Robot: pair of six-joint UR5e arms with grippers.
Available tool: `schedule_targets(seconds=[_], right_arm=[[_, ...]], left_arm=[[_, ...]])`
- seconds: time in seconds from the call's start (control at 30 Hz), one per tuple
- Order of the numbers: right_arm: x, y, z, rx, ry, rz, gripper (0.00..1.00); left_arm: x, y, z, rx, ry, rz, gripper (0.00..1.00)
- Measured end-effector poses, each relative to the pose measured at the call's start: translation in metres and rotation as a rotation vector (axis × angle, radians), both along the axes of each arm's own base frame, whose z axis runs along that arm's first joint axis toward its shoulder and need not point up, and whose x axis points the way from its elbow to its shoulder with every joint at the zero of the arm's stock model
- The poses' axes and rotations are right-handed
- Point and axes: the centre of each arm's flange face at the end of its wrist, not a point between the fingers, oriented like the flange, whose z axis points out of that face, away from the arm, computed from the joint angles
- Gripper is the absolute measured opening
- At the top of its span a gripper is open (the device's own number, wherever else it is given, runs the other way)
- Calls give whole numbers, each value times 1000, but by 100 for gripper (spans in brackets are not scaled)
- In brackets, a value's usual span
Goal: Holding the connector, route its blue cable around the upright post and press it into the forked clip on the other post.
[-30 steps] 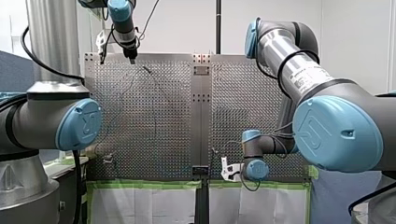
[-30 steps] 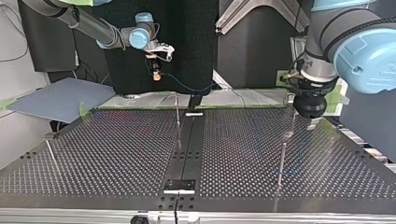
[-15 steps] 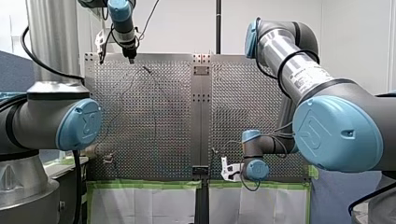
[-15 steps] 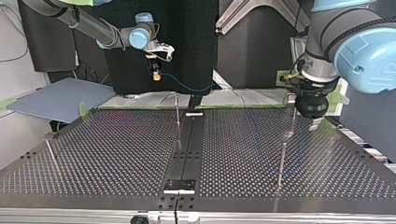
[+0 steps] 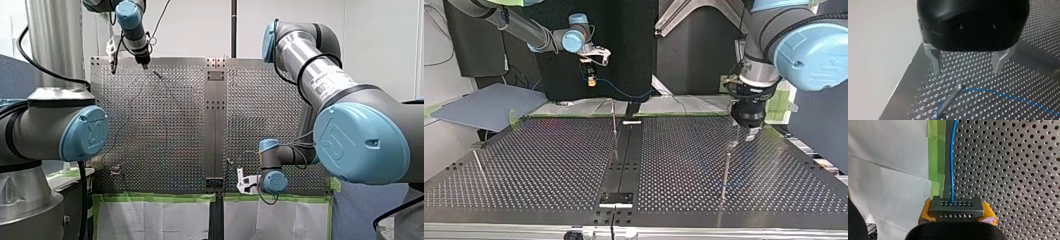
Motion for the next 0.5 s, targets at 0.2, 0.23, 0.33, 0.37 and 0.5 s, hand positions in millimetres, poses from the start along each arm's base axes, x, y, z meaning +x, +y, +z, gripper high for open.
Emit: schedule_targets(seconds=[0.2,0.23,0.33,0.37,0.5], right_arm=[[0,0,0,-1,0,0,0],[0,0,0,-1,0,0,0],[0,0,0,-1,-1,0,0],[0,0,0,-2,-1,0,0],[0,0,0,-3,0,0,0]], left_arm=[[0,-5,-17,-38,-4,-37,100],[0,-5,-21,-47,-5,-42,100],[1,-7,-30,-70,-4,-45,100],[1,-7,-33,-77,-4,-47,100],[4,-10,-50,-111,9,-59,100]])
